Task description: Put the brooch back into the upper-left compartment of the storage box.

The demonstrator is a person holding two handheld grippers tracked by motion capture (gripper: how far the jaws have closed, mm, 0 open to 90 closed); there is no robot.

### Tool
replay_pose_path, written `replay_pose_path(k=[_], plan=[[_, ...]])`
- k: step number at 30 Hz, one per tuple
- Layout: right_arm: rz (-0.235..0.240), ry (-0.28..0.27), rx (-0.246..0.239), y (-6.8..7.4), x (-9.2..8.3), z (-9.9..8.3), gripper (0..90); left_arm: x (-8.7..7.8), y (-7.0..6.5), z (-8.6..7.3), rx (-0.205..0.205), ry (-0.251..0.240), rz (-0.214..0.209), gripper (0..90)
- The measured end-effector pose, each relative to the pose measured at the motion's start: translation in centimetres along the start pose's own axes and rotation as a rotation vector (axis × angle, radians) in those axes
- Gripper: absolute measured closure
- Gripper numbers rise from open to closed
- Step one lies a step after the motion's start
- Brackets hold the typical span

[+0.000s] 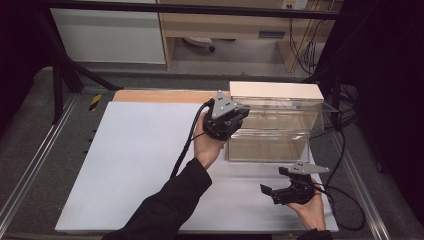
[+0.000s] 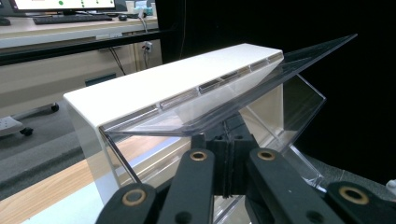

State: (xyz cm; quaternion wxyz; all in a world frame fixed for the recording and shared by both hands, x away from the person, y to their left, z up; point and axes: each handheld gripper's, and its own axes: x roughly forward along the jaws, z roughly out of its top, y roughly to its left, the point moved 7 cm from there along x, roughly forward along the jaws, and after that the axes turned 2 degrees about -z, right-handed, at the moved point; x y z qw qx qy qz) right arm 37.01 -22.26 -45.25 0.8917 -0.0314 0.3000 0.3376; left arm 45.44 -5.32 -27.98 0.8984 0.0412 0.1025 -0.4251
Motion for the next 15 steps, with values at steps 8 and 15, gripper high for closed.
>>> replay_pose_path(k=[8, 15], plan=[[0.010, 0.006, -0.005, -0.1, 0.3, -1.5, 0.7, 0.0, 0.0, 0.0, 0.000, 0.003, 0.001, 90.0], [0.010, 0.040, 0.002, -0.8, 0.7, -3.2, 0.6, 0.1, -0.1, 0.0, 0.000, 0.005, -0.001, 90.0]])
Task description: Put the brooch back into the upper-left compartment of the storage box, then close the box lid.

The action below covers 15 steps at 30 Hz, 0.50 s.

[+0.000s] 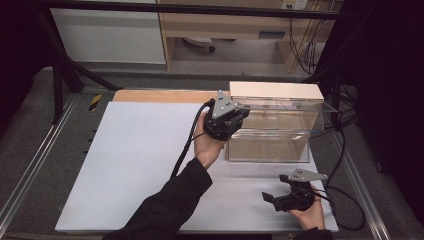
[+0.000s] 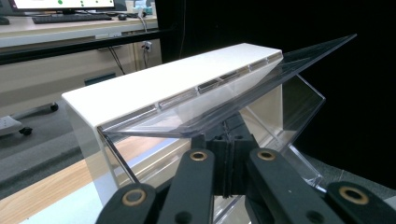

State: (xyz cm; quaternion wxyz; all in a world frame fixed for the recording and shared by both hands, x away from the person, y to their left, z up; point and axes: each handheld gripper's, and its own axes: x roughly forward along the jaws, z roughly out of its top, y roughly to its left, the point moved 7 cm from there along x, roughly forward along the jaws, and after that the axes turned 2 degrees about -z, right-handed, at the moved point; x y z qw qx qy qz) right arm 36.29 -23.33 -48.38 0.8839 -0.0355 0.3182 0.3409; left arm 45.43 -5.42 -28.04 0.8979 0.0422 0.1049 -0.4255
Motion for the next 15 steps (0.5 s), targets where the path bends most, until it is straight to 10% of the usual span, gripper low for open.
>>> replay_pose_path(k=[15], plan=[[-0.012, 0.004, -0.010, -0.36, -0.18, -0.65, 0.6, -0.05, -0.39, -0.81, 0.010, 0.020, -0.007, 90.0]])
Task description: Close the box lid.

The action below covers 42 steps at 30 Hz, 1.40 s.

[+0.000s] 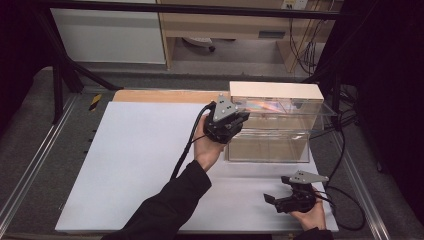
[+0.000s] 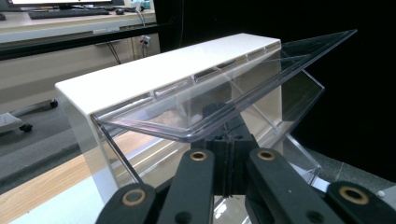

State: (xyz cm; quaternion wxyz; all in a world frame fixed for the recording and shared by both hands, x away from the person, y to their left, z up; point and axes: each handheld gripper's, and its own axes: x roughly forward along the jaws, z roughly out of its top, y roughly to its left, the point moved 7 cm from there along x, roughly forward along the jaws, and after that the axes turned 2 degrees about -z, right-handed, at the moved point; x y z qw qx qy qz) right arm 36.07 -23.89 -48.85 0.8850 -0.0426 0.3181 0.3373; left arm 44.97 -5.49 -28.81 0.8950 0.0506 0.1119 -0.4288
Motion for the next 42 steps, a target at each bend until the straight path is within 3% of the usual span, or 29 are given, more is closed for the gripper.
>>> replay_pose_path(k=[42], plan=[[-0.029, 0.029, -0.018, -0.5, 0.1, -0.6, 0.6, 0.6, -0.8, -4.1, -0.006, 0.104, -0.023, 90.0]])
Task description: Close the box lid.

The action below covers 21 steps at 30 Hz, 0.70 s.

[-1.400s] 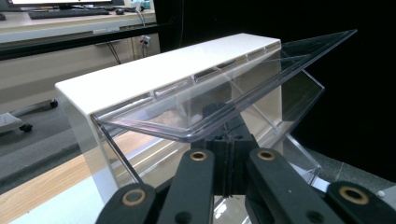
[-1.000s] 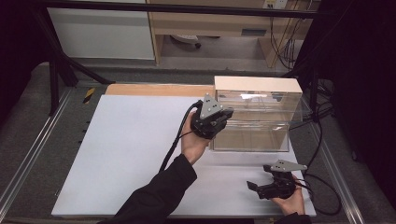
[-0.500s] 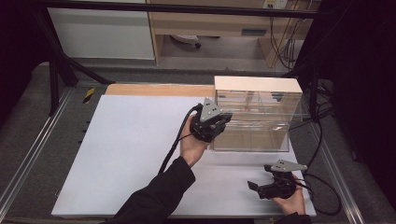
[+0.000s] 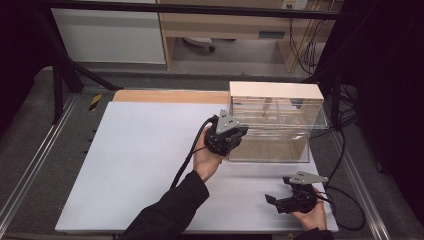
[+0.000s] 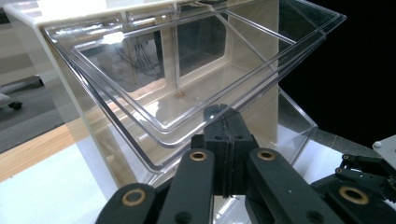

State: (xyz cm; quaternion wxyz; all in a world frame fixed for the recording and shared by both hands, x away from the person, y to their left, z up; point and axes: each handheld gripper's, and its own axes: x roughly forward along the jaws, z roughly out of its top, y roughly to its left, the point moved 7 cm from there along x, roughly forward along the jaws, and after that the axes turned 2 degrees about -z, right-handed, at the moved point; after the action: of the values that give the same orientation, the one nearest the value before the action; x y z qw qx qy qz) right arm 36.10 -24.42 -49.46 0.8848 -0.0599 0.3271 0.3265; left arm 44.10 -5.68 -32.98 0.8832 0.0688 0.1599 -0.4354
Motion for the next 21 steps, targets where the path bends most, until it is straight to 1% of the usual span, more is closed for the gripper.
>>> replay_pose_path(k=[4, 8, 11, 14, 17, 21], plan=[[0.000, 0.001, 0.000, 0.0, 0.0, 0.0, 0.6, 0.3, -0.1, -0.5, -0.001, 0.010, -0.006, 90.0], [0.001, 0.000, 0.000, 0.0, 0.0, 0.0, 0.7, 0.5, -0.3, -1.1, 0.005, 0.034, -0.008, 90.0], [0.001, 0.000, -0.001, 0.0, 0.0, 0.0, 0.7, 0.4, -0.4, -1.5, 0.009, 0.040, -0.016, 90.0], [0.001, -0.002, -0.001, 0.0, 0.0, 0.0, 0.7, 0.0, -0.4, -1.9, 0.004, 0.050, -0.038, 89.9], [0.001, -0.002, 0.000, 0.0, 0.0, 0.0, 0.7, -0.9, -0.1, -2.2, 0.021, 0.062, -0.028, 89.1], [0.001, -0.004, 0.003, 0.0, 0.0, 0.0, 0.6, -2.3, 0.8, -2.7, 0.029, 0.079, -0.010, 84.1]])
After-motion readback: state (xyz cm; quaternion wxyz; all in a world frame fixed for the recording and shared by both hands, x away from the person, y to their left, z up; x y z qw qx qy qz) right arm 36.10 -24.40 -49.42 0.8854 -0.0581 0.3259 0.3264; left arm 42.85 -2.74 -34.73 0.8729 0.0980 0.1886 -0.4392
